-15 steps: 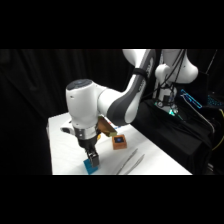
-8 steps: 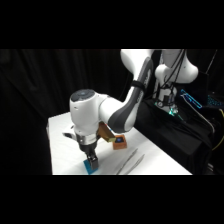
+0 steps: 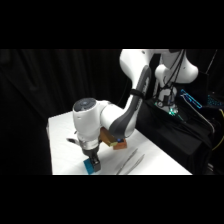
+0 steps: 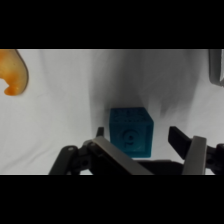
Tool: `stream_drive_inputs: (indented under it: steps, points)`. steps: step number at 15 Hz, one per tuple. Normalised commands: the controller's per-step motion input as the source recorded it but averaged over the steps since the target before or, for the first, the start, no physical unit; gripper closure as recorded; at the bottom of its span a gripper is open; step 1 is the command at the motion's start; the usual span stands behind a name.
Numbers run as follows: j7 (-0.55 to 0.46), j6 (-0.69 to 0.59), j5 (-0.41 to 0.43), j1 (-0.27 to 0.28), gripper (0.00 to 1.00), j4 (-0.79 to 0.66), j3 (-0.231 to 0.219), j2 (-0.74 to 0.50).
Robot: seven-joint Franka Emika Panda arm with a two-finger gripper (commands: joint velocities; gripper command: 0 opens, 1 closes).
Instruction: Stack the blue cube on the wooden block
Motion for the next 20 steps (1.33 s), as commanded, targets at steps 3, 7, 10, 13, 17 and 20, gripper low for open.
stream_drive_inputs:
  steps: [3, 7, 10, 13, 17, 20]
  points:
    - [0.04, 0.11, 0.001, 0.025, 0.00, 0.18, -0.058, 0.15]
    - [0.00, 0.11, 0.055, -0.013, 0.25, 0.18, -0.014, 0.13]
    - [0.00, 0.11, 0.072, -0.011, 0.53, 0.16, -0.004, 0.11]
    - [0.01, 0.09, 0.063, 0.003, 0.68, 0.13, -0.020, 0.08]
    - [-0.02, 0.05, 0.072, -0.006, 0.74, -0.08, 0.002, -0.14]
    - [-0.04, 0.01, 0.059, -0.001, 0.77, -0.30, 0.012, -0.40]
